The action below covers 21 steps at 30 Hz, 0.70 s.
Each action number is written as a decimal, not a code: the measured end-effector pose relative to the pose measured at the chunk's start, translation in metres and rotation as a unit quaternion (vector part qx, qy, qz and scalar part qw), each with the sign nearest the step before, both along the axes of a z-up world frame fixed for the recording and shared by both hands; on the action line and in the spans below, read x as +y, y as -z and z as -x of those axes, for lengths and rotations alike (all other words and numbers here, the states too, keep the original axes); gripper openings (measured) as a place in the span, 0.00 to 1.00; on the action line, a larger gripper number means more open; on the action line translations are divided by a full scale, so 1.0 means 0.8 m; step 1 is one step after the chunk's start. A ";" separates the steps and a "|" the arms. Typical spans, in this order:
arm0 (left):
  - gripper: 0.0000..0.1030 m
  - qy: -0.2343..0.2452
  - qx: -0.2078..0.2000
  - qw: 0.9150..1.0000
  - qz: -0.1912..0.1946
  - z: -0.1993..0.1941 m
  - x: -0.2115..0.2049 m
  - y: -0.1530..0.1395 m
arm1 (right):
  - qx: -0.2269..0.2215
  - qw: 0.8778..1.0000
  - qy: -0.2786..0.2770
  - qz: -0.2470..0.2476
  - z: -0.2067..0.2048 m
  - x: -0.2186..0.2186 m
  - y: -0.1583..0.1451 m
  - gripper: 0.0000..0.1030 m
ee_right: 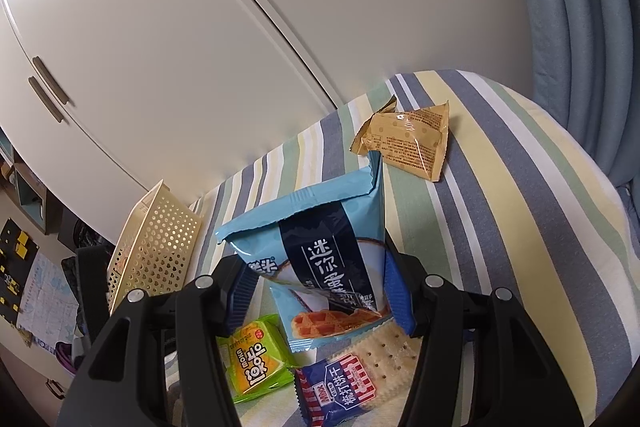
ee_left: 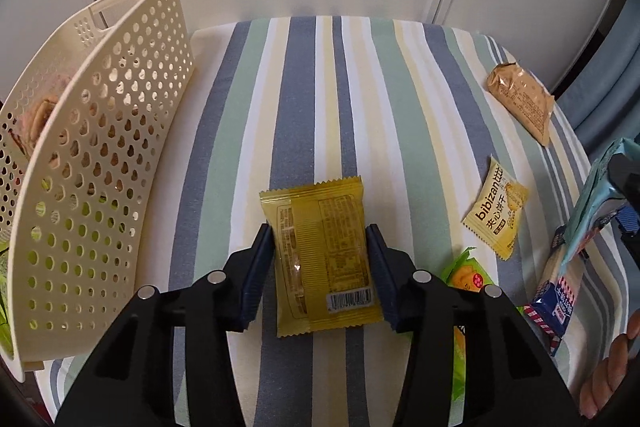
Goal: Organize snacks
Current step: 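Grasp the yellow biscuit pack with the left tool while the right tool holds the blue bag, then carry the yellow pack with the left tool into the basket and release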
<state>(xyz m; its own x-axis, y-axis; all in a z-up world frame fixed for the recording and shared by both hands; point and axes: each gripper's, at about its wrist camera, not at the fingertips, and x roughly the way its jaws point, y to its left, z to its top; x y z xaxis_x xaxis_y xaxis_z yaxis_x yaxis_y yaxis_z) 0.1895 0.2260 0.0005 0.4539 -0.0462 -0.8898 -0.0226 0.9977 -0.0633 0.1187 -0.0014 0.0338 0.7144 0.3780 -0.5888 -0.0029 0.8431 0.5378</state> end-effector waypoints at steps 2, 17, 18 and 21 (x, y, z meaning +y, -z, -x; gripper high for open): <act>0.47 -0.003 -0.016 1.000 0.001 0.003 0.003 -0.014 | -0.001 1.000 0.000 0.001 0.001 0.001 -0.001 0.55; 0.47 -0.052 -0.118 0.991 -0.017 0.045 0.093 -0.118 | -0.008 1.000 -0.002 0.008 0.002 0.002 -0.004 0.55; 0.47 -0.057 -0.122 0.991 -0.020 0.046 0.100 -0.122 | -0.008 1.000 -0.002 0.009 0.002 0.002 -0.004 0.55; 0.47 -0.080 -0.129 0.988 -0.018 0.056 0.133 -0.134 | -0.009 1.000 -0.003 0.011 0.002 0.003 -0.005 0.55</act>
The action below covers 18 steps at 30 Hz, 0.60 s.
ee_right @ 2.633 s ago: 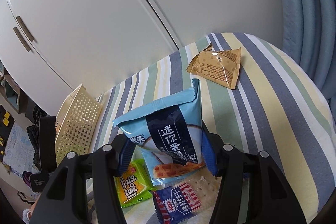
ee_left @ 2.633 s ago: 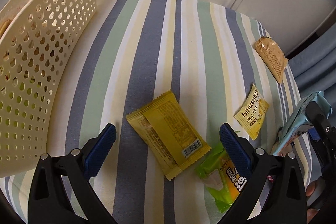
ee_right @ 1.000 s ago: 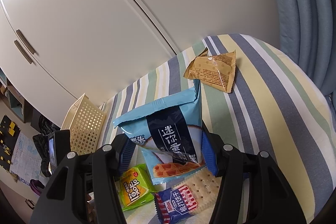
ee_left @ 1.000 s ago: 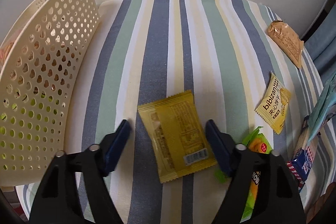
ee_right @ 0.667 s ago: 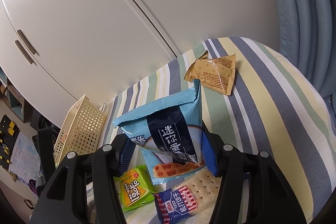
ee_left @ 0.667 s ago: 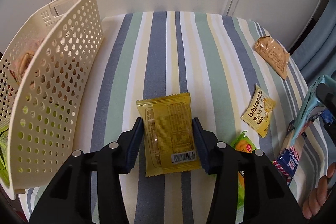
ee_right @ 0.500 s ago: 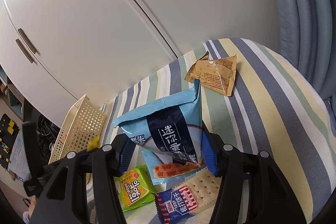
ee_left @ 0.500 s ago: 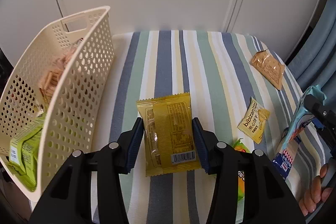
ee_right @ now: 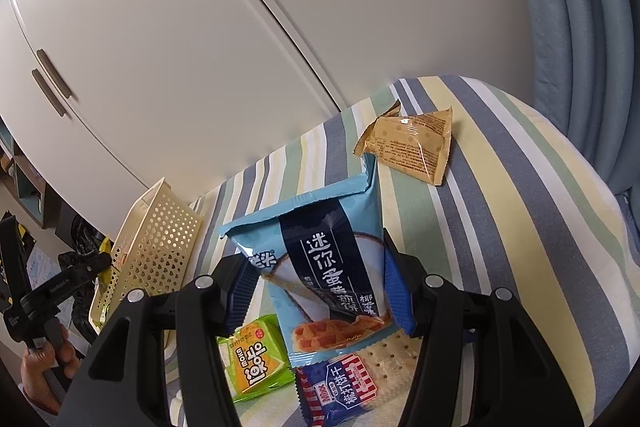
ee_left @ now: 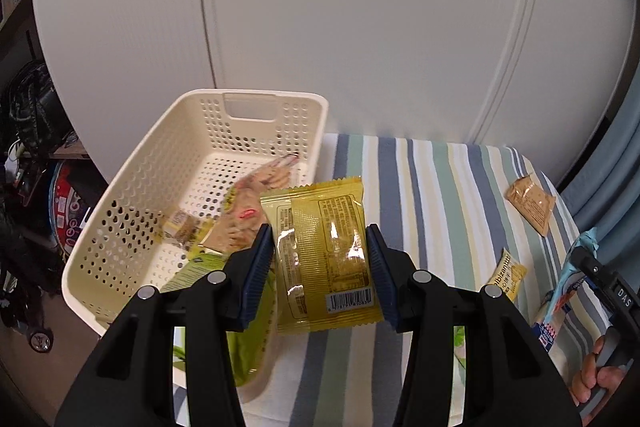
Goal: Organize snacks
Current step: 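Carry the yellow pack with the left tool into the basket and release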
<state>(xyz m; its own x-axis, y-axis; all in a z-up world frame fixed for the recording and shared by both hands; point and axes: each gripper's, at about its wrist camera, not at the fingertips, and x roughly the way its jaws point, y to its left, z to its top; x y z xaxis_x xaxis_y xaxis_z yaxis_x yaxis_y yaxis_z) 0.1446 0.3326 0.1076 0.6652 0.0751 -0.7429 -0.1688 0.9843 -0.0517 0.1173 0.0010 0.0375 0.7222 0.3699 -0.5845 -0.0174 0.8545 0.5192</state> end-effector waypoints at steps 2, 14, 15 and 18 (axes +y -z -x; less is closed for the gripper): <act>0.47 -0.017 -0.003 1.000 0.005 0.009 0.026 -0.003 | 0.000 1.000 -0.001 0.001 0.000 0.001 0.000 0.55; 0.58 -0.095 0.004 0.995 0.023 0.029 0.120 0.016 | -0.001 1.000 -0.010 0.016 -0.002 0.009 0.000 0.55; 0.75 -0.101 0.003 0.994 0.027 0.032 0.127 0.018 | -0.002 1.000 -0.010 0.018 -0.002 0.010 0.000 0.55; 0.88 -0.124 -0.018 0.992 0.023 0.044 0.136 0.019 | -0.003 1.000 -0.011 0.022 -0.002 0.011 0.000 0.55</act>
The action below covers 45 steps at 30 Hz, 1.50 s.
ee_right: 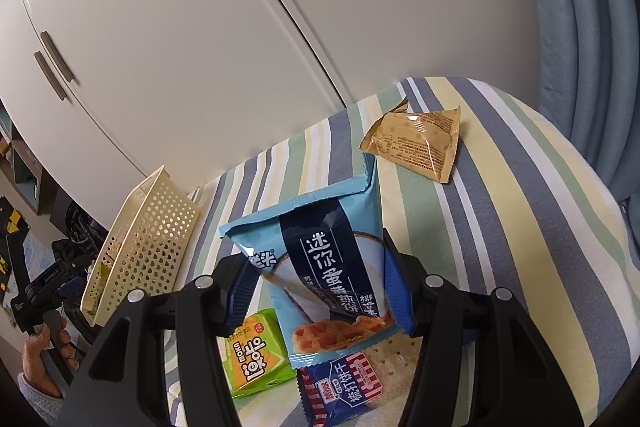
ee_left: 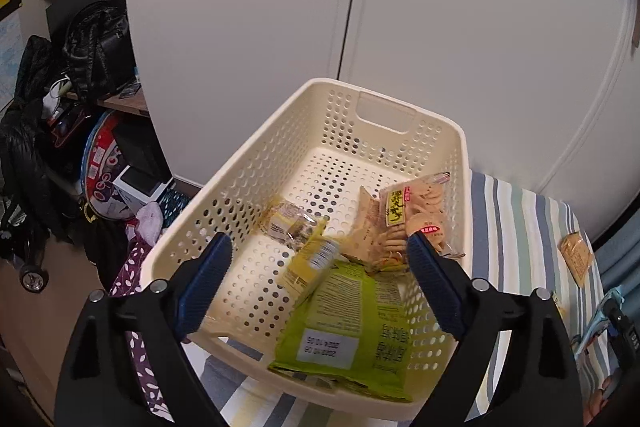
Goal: Organize snacks
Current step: 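Carry the yellow pack with the left tool into the basket and release, then carry the blue coconut-biscuit bag with the right tool into the basket and release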
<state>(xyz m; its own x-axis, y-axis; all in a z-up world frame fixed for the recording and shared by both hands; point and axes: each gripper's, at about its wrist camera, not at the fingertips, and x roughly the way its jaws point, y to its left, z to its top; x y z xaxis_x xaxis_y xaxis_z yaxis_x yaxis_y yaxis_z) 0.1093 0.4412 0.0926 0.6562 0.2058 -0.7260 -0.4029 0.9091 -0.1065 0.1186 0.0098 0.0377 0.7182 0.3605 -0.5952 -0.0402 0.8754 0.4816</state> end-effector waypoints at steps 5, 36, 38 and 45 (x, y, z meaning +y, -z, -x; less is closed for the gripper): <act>0.92 -0.036 -0.030 0.999 -0.013 0.020 -0.003 -0.001 | -0.007 1.000 -0.005 -0.001 0.001 0.002 -0.001 0.55; 0.97 -0.147 -0.122 0.978 -0.078 0.101 -0.014 -0.008 | -0.052 0.985 -0.157 -0.048 0.008 0.126 -0.081 0.55; 0.97 -0.160 -0.126 0.976 -0.077 0.107 -0.007 -0.010 | -0.055 0.980 -0.183 -0.050 0.001 0.163 -0.096 0.55; 0.97 -0.191 -0.138 0.968 -0.090 0.120 0.007 -0.020 | -0.058 0.963 -0.259 -0.049 -0.009 0.288 -0.121 0.55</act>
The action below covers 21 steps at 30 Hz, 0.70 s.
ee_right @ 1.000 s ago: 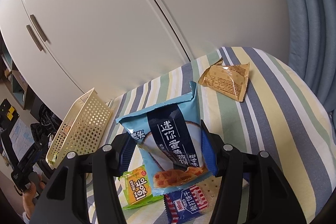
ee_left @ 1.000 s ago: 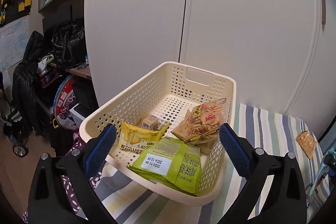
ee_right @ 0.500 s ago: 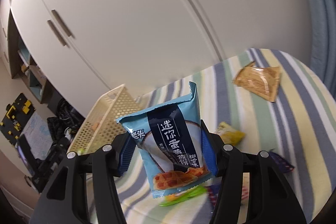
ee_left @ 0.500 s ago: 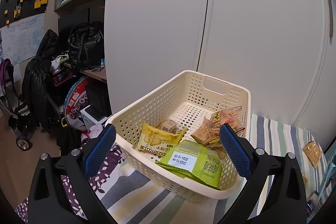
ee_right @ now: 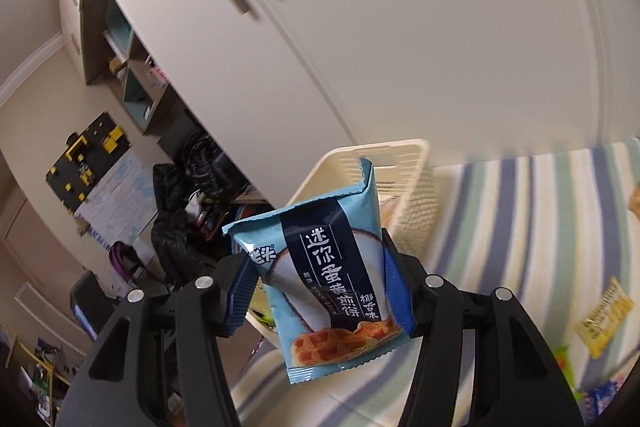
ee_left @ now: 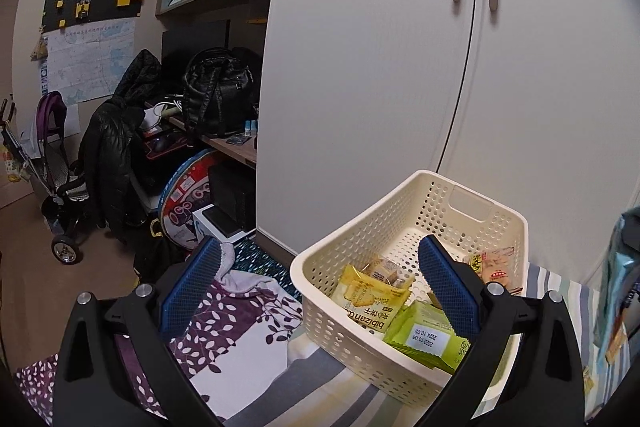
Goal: Organize snacks
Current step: 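Carry the blue coconut-biscuit bag with the right tool into the basket and release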
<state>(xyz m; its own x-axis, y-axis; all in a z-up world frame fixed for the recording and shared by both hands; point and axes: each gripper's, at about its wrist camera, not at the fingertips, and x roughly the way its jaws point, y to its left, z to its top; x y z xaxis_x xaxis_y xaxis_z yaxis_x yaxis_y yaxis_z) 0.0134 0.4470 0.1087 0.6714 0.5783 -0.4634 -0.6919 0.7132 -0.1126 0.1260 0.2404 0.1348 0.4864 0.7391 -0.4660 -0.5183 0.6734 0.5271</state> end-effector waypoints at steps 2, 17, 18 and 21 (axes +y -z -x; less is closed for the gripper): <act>0.97 -0.004 -0.007 1.000 0.002 0.004 0.003 -0.002 | 0.002 1.000 -0.011 0.003 -0.004 0.027 0.000 0.55; 0.97 -0.015 -0.036 0.999 0.021 0.016 0.018 -0.003 | 0.040 0.999 -0.017 0.028 -0.043 0.108 0.029 0.71; 0.97 -0.013 -0.036 0.999 0.019 0.016 0.016 -0.003 | 0.039 0.999 -0.015 0.029 -0.043 0.105 0.030 0.71; 0.97 -0.006 -0.035 0.999 0.014 0.014 0.010 -0.003 | 0.034 0.999 -0.012 0.032 -0.041 0.099 0.030 0.71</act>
